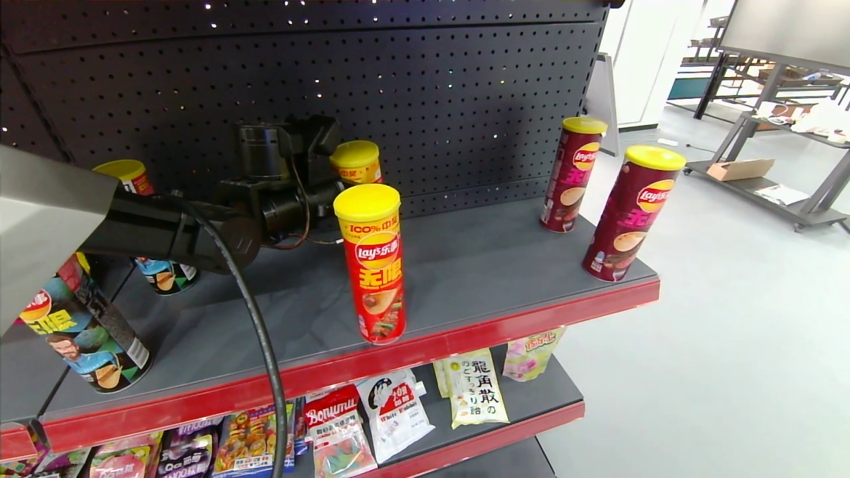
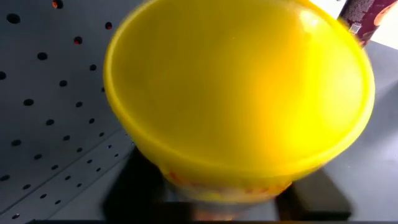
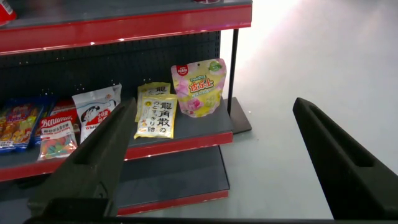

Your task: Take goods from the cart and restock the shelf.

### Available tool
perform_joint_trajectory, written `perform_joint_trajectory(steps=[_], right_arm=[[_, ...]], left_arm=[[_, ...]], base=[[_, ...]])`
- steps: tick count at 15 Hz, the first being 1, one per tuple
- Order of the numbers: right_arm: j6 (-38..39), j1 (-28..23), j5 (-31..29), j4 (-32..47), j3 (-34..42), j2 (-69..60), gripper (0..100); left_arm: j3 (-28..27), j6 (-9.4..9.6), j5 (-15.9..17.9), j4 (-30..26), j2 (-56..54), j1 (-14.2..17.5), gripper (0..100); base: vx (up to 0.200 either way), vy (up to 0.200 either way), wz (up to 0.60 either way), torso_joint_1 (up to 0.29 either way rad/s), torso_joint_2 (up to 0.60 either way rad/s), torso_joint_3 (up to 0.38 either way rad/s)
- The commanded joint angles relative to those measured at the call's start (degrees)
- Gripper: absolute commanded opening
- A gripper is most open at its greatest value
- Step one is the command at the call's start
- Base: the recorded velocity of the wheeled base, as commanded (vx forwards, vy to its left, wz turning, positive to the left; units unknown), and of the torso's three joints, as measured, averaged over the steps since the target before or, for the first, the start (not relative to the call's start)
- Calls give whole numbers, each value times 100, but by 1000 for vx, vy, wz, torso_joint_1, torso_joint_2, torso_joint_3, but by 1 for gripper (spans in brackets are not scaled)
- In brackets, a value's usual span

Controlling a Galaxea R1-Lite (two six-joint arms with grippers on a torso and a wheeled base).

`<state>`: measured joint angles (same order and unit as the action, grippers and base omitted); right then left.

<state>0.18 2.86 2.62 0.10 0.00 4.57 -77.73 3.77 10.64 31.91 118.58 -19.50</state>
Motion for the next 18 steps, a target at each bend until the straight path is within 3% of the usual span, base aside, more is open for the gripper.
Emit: perform_joint_trajectory(steps=[1,6,11,18], right_arm=[[-1,4,2,-1,0,9,100],[-1,4,2,-1,0,9,100],[-1,4,2,-1,0,9,100],[-1,4,2,-1,0,9,100]], left_arm=[[-6,-25,8,-1,-10,-1,100],[47,-43,17,-10,-54,-1,100],[733,-51,17,-10,-476,8,100],[1172,-25,-1,34,-740,281,100]], base=[[0,0,0,0,0,0],[0,0,0,0,0,0],[0,0,0,0,0,0],[0,0,0,0,0,0]])
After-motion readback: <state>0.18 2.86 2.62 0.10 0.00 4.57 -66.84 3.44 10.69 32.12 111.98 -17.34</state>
